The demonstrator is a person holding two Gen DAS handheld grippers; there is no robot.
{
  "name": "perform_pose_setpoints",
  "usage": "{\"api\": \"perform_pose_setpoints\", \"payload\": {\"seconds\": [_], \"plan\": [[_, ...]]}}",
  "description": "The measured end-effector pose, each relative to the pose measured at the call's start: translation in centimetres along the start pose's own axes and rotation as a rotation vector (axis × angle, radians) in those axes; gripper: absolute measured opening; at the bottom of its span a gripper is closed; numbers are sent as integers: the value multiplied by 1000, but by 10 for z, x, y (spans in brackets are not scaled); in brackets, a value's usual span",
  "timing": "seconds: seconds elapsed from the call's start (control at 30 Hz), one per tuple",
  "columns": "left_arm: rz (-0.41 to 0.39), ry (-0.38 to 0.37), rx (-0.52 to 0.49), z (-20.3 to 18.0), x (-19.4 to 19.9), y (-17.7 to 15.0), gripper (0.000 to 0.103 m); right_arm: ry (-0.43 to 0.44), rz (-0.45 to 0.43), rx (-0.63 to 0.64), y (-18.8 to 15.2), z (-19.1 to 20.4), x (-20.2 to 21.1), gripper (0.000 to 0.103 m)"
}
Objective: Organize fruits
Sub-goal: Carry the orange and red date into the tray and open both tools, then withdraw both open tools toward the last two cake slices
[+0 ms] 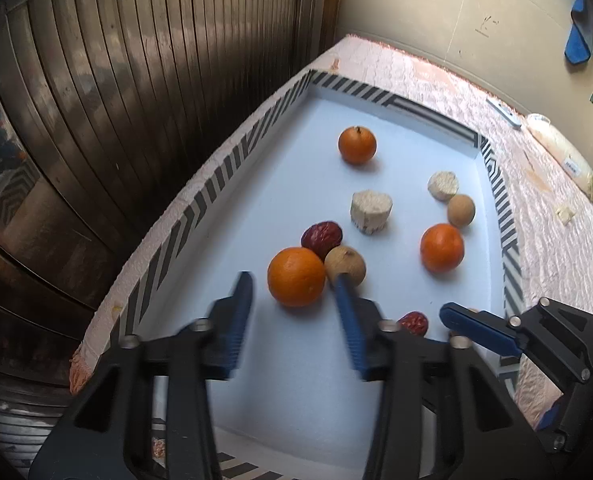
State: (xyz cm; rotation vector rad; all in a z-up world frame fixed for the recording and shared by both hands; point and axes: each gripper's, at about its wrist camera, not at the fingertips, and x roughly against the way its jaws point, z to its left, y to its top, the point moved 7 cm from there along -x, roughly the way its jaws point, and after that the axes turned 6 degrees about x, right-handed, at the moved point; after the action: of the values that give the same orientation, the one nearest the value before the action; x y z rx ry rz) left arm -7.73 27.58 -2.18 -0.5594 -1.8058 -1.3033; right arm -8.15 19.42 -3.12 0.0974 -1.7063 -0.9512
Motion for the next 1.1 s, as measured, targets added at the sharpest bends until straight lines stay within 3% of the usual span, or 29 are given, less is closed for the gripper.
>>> {"api": "perform_pose_setpoints", "payload": {"seconds": [0.07,0.5,1.1], "plan": [[-17,1,6,-1,3,2,60,-3,-23,-12,0,-4,8,34],[-60,2,-18,-33,9,11,61,-114,-93,-141,-4,-51,40,38],[-52,-82,-180,-156,0,10,61,-239,-100,-353,-62,-144,83,41]]}}
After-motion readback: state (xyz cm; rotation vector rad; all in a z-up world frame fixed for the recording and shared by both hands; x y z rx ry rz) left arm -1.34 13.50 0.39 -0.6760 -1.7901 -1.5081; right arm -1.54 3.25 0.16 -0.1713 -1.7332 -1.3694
